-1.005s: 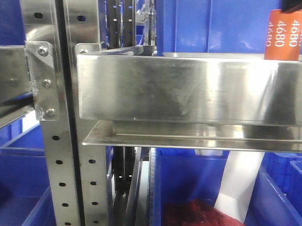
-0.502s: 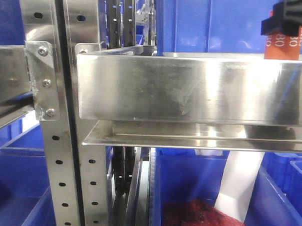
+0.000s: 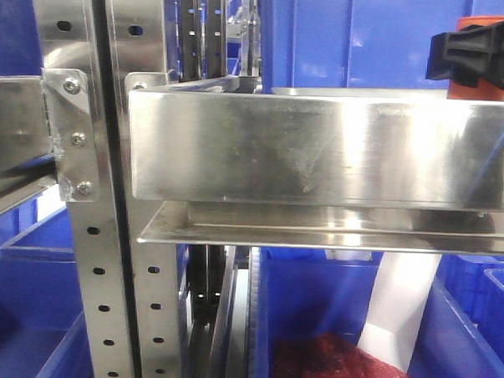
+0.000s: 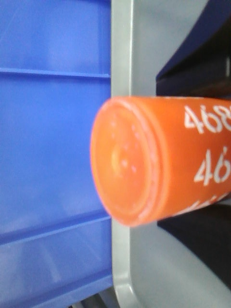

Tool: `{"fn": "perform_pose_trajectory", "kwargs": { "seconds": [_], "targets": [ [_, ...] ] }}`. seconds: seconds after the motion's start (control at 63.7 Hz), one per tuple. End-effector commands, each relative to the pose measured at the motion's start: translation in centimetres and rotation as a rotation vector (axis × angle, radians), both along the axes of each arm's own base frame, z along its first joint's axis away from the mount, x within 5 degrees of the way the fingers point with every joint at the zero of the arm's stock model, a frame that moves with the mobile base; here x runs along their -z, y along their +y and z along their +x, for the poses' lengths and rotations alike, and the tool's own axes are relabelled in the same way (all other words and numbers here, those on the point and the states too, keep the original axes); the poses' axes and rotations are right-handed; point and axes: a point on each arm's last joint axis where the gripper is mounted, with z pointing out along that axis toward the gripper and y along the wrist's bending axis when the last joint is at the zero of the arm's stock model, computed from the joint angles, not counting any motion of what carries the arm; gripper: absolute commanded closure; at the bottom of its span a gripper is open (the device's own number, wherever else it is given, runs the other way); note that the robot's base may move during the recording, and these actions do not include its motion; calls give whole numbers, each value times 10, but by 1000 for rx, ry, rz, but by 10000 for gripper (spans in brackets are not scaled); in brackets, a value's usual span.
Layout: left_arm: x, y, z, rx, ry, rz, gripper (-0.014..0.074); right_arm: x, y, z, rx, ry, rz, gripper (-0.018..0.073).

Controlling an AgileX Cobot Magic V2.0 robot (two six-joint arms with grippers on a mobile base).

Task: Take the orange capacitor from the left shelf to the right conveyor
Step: 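Close the right gripper around the orange cylinder and lift it, then hold the cylinder in the right gripper and withdraw from the shelf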

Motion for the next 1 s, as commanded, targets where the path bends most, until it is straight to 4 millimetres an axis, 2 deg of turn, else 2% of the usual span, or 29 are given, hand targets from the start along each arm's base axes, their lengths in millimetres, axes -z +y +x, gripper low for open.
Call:
{"fn": "perform_pose_trajectory", "kwargs": {
  "seconds": [0.0, 0.11, 0.361, 0.534, 0.722, 0.989],
  "targets": [
    [-10, 1, -1, -2, -102, -15, 723, -29, -2, 1, 7, -165, 19, 312],
    [-10, 1, -1, -2, -102, -15, 723, -40, -3, -5, 5, -193, 25, 384],
    [-10, 1, -1, -2, -102, -15, 723, -75, -8, -37, -13, -200, 40, 386],
    [-10, 1, -1, -2, -102, -15, 723, -98, -13, -75, -46, -160, 9, 386],
    [-10, 1, -1, -2, -102, -15, 723, -112, -19, -119, -83, -123, -92, 387],
    [-10, 1, -1, -2, -102, -15, 723, -109, -32, -187, -99, -114, -97, 387]
  ]
}}
